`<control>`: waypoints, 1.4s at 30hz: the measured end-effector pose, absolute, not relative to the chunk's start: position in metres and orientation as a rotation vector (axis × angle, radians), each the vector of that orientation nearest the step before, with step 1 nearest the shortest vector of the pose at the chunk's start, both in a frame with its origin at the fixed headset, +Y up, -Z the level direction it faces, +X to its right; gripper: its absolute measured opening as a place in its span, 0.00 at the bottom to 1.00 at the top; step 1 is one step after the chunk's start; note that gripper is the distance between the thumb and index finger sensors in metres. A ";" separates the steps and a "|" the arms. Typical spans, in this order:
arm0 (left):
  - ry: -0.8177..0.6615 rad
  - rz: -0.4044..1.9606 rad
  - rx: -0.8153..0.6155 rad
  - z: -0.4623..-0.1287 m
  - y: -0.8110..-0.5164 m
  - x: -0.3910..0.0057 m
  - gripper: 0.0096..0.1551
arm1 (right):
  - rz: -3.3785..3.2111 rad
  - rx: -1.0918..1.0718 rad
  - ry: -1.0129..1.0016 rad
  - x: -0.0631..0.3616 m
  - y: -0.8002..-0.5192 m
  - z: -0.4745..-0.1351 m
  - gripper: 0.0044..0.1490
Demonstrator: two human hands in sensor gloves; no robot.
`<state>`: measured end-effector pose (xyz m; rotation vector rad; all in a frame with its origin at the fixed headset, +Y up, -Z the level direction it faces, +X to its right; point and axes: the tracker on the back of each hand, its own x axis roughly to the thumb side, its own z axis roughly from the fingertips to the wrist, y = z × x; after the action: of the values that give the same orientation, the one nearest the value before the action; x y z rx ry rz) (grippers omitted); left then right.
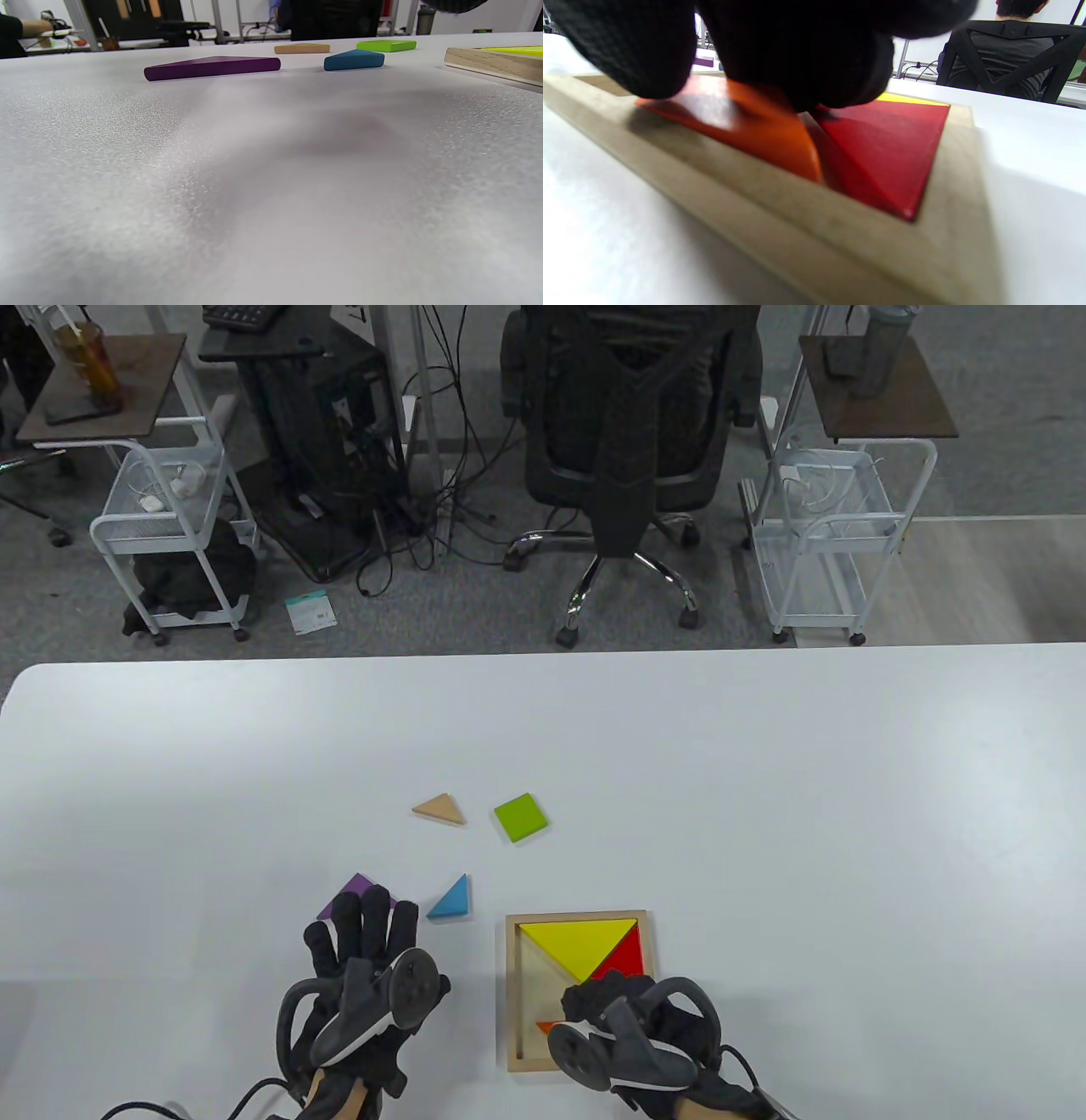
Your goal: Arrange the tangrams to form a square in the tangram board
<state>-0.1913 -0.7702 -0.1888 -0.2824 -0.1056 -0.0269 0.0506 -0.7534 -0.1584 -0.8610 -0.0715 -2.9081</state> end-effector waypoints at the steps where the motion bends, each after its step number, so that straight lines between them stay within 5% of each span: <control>1: -0.106 -0.028 -0.282 -0.189 -0.770 -0.191 0.54 | -2.892 -0.859 -0.090 0.050 -0.753 -0.158 0.36; 18: -0.102 -0.028 -0.287 -0.188 -0.770 -0.192 0.54 | -2.899 -0.723 -0.045 0.067 -0.743 -0.163 0.38; 25: -0.102 -0.013 -0.271 -0.187 -0.767 -0.194 0.54 | -3.072 -0.189 0.122 0.133 -0.707 -0.178 0.50; 33: -0.103 -0.019 -0.274 -0.186 -0.768 -0.193 0.54 | -3.210 0.097 -0.181 0.183 -0.738 -0.194 0.55; 42: -0.092 -0.010 -0.276 -0.186 -0.768 -0.195 0.54 | -3.212 0.075 -0.213 0.183 -0.746 -0.196 0.56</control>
<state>-0.1953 -0.7682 -0.1859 -0.2762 -0.0919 -0.0104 0.1828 -0.7458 -0.1961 0.0750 -0.2130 -3.2120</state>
